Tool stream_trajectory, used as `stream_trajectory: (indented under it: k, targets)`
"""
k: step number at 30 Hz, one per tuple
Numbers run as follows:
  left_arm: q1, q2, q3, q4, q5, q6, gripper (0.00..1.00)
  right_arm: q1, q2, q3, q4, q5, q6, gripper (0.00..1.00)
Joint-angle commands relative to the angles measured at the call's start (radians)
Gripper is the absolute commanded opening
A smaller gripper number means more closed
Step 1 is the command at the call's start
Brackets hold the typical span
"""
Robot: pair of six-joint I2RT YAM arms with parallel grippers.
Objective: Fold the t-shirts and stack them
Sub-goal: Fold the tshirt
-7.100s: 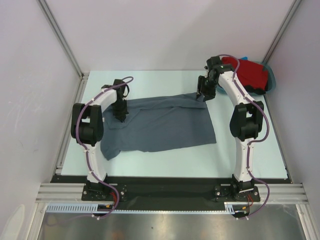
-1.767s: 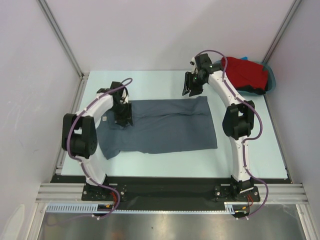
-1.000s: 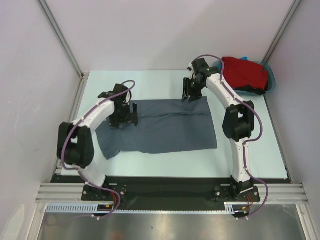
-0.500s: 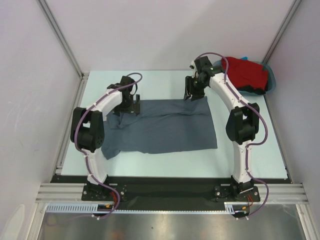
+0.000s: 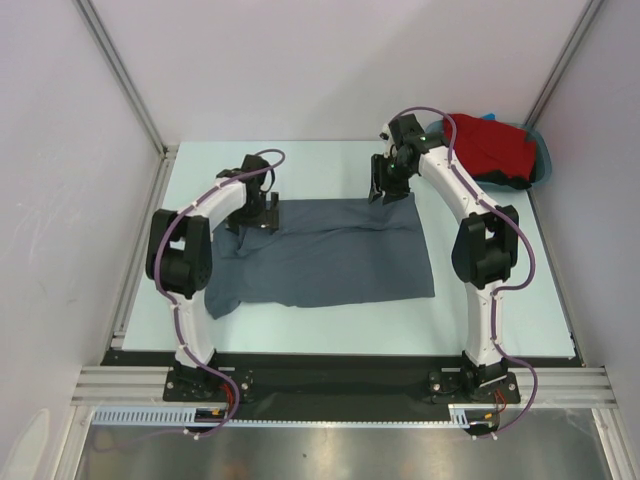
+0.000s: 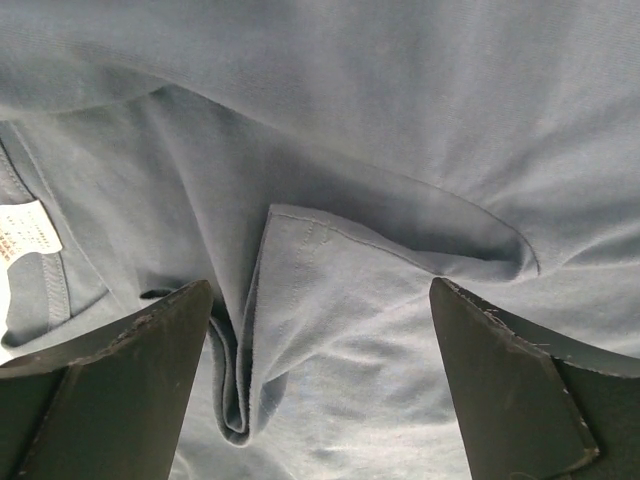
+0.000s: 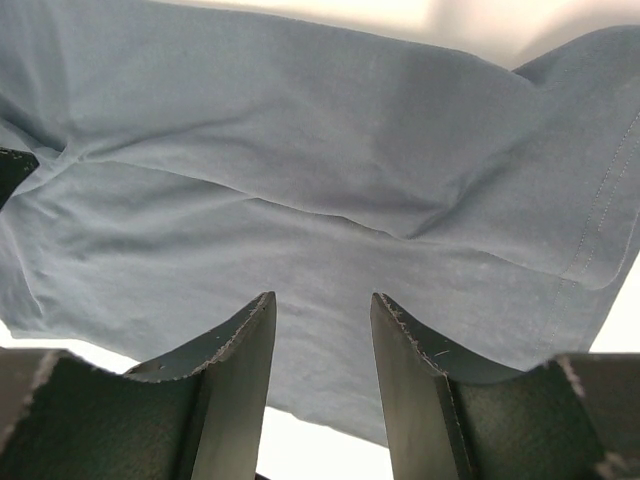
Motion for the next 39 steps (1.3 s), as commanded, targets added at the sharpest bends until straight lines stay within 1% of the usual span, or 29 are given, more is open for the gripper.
stream_trajectory:
  k: [1,5,8,9,11,12,14,15,17,22,23,26,29,30,33,34,37,39]
  targets:
    - [0.023,-0.010,-0.004,0.023,0.028,-0.008,0.95,0.000,-0.062,0.000,-0.013,0.013,-0.009,0.49]
    - [0.057,-0.014,-0.027,0.039,0.074,-0.020,0.89,0.000,-0.064,-0.003,-0.011,0.016,-0.007,0.49]
    - [0.067,-0.011,-0.034,0.040,0.101,-0.017,0.79,0.000,-0.065,-0.009,-0.011,0.015,-0.004,0.48]
    - [0.071,-0.011,-0.035,0.042,0.109,-0.017,0.72,-0.002,-0.065,-0.012,-0.010,0.015,-0.004,0.48]
    - [0.077,-0.011,-0.038,0.042,0.121,-0.017,0.66,-0.003,-0.068,-0.014,-0.008,0.015,-0.001,0.48]
    - [0.077,-0.011,-0.040,0.040,0.126,-0.017,0.60,-0.002,-0.068,-0.018,-0.005,0.016,-0.001,0.48]
    - [0.078,-0.011,-0.040,0.042,0.138,-0.017,0.51,-0.002,-0.071,-0.023,-0.002,0.016,0.002,0.49]
    - [0.078,-0.014,-0.040,0.040,0.140,-0.017,0.44,-0.002,-0.071,-0.023,0.001,0.016,0.003,0.49]
    - [0.078,-0.021,-0.041,0.037,0.146,-0.015,0.39,0.001,-0.074,-0.031,0.004,0.016,0.008,0.48]
    - [0.078,-0.037,-0.055,0.033,0.158,-0.006,0.22,0.004,-0.077,-0.040,0.013,0.016,0.014,0.48]
    - [0.078,-0.039,-0.058,0.033,0.160,-0.006,0.13,0.006,-0.079,-0.043,0.015,0.016,0.016,0.48]
    - [0.078,-0.057,-0.064,0.022,0.163,-0.005,0.02,0.007,-0.079,-0.046,0.018,0.018,0.020,0.49]
    - [0.078,-0.093,-0.072,0.010,0.155,0.000,0.02,0.010,-0.081,-0.049,0.019,0.019,0.022,0.48]
    - [0.078,-0.100,-0.072,0.005,0.146,0.003,0.03,0.010,-0.081,-0.054,0.021,0.019,0.023,0.48]
    - [0.078,-0.134,-0.070,-0.012,0.127,0.015,0.12,0.016,-0.082,-0.060,0.026,0.019,0.026,0.48]
    - [0.078,-0.142,-0.067,-0.021,0.120,0.021,0.17,0.018,-0.079,-0.064,0.029,0.018,0.028,0.48]
    - [0.078,-0.172,-0.064,-0.029,0.110,0.032,0.12,0.021,-0.077,-0.066,0.035,0.015,0.031,0.48]
    - [0.078,-0.180,-0.060,-0.040,0.112,0.035,0.15,0.024,-0.074,-0.066,0.036,0.015,0.032,0.48]
